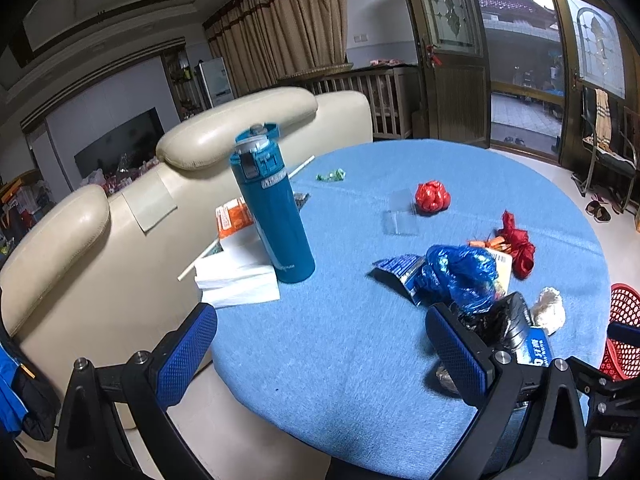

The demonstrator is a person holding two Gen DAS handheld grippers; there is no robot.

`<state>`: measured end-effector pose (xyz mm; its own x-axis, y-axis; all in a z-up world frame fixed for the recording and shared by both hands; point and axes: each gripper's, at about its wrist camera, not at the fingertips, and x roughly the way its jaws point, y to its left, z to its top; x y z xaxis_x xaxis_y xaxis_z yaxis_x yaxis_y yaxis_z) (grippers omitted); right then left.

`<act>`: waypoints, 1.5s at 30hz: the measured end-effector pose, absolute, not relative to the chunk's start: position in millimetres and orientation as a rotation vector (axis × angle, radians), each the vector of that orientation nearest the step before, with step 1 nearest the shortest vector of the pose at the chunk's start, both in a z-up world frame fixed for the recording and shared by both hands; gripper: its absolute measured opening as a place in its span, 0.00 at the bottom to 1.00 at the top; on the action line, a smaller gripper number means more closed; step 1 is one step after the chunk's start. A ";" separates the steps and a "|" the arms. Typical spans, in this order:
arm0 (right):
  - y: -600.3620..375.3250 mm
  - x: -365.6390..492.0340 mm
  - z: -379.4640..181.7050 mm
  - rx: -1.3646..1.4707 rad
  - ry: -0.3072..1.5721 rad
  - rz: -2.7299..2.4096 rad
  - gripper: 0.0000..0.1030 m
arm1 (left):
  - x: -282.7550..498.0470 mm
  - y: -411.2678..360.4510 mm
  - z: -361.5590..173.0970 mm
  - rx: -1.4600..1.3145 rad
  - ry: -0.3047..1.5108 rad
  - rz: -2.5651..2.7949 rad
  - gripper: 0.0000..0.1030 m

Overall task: Collect trash
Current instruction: 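Grasp the blue toothpaste box with the right gripper while the left grasps black bags, then carry both items to the red wastebasket and open both grippers to drop them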

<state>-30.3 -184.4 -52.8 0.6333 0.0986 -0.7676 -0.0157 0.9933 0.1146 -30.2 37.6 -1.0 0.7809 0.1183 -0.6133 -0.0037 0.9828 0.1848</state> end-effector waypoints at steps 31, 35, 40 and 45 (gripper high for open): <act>-254.3 -11.8 -115.6 0.426 1.052 0.235 0.55 | 30.2 -33.5 -93.7 0.094 1.074 -0.367 0.98; -268.3 -21.1 -104.3 0.460 1.004 0.234 0.55 | 36.2 -42.0 -112.7 0.066 1.134 -0.411 0.74; -291.1 -34.3 -98.4 0.472 0.963 0.187 0.54 | 33.6 -48.3 -122.8 0.028 1.175 -0.457 0.39; -319.1 -42.5 -91.4 0.493 0.917 0.124 0.54 | 11.9 -54.8 -110.4 0.082 1.139 -0.507 0.37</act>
